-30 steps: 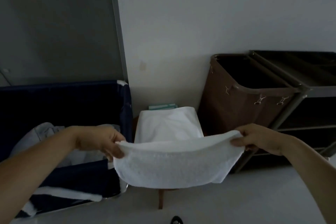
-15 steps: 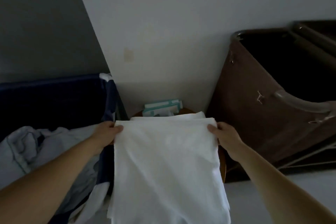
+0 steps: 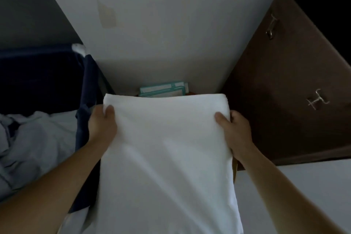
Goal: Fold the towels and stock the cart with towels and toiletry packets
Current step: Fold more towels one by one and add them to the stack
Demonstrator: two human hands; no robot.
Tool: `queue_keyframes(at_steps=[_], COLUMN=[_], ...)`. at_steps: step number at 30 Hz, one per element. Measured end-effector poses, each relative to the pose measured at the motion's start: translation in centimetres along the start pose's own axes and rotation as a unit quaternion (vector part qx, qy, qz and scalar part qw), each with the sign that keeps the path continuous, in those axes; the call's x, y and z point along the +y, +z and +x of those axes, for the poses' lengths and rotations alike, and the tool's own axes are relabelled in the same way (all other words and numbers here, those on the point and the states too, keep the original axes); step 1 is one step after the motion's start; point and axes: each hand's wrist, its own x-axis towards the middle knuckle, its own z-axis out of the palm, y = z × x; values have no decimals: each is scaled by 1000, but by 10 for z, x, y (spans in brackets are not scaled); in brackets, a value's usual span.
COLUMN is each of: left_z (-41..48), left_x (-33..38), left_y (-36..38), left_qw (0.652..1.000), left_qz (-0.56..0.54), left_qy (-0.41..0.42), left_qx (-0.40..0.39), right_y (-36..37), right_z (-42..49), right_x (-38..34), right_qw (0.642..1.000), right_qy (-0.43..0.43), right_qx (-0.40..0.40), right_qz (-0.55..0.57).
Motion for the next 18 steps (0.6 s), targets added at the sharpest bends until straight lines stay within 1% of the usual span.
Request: queue_keyframes(at_steps=[1,3,4,5,6,7,9,13,14,16,18], left_z=[8,11,6,-3,-14,-26,-51,-97,-108,-126,-142], left_x=[2,-5,-14,-24,-35,-43,-56,-74,-78,-85,-90], left_y=[3,12,16,20,22,22,21,11,8,3,-1], left_qw=[999,984,974,966,964,967,975,988,988,984,976], left_qz=[24,85,98,93,75,55,32,44,38,38,56], left_qy=[-16,-47,-64,-83,-101,-112,-125,-113,-113,-121,-151], left_qx=[-37,-146,-195,-225,-232,-221,-180,-99,-98,-121,-149], right_y=[3,9,12,15,15,14,10,-2,-5,-12,-19], right_z=[7,13,10,5,-1,-8,-18,-42,-52,-74,-100], right_x=[-1,7,16,26,35,42,50,53,55,62,72], right_qw=[1000,996,992,990,990,990,989,988,987,983,978], right_qy=[7,52,77,96,108,116,127,143,145,152,170], right_qx=[-6,-38,-50,-54,-49,-39,-23,-24,-30,-52,-75], right_qz=[-12,-62,-82,-87,-82,-76,-70,-59,-65,-87,-92])
